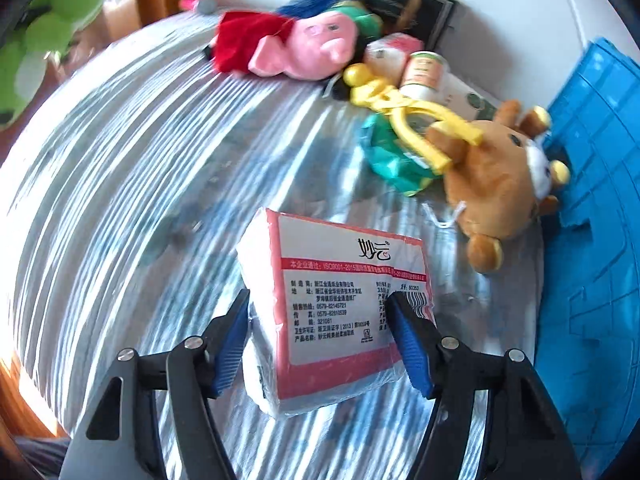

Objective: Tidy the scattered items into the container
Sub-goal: 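Grasp the pink-and-white tissue pack with the right tool while the left holds the frog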

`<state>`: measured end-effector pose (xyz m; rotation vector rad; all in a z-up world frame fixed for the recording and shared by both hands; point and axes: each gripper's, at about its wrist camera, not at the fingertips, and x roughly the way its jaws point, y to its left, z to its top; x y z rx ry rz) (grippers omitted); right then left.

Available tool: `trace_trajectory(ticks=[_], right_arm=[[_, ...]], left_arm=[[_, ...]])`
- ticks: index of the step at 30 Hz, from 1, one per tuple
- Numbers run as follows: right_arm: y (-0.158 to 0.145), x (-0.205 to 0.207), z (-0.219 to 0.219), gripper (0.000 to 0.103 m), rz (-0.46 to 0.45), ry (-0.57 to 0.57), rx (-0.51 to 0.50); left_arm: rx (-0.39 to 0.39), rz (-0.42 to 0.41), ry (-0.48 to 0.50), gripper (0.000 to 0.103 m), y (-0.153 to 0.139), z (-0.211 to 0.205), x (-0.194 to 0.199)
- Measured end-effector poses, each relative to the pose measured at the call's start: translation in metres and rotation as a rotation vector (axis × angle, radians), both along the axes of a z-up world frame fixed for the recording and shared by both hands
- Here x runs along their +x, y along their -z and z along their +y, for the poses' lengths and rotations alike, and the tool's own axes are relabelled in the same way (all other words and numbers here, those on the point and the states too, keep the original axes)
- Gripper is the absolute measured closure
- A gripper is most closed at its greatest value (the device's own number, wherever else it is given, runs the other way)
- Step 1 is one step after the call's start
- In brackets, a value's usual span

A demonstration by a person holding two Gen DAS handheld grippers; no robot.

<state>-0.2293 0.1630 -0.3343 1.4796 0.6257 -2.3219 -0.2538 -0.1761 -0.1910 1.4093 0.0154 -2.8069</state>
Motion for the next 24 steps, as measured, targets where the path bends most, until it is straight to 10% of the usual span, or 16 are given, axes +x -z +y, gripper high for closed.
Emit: trace_trajectory(ticks=[12,24], right_arm=[[-0.002,0.044,0.008,0.018,-0.021,0.036,0.021],[0.004,0.024,0.063,0.018,-0.185,0.407,-0.297]], left_arm=[[0.021,0.018,0.007,0.048,-0.002,-0.009,0.010],[0.014,0.019,0.017,0.048,-0.004,-0.012,0.020]])
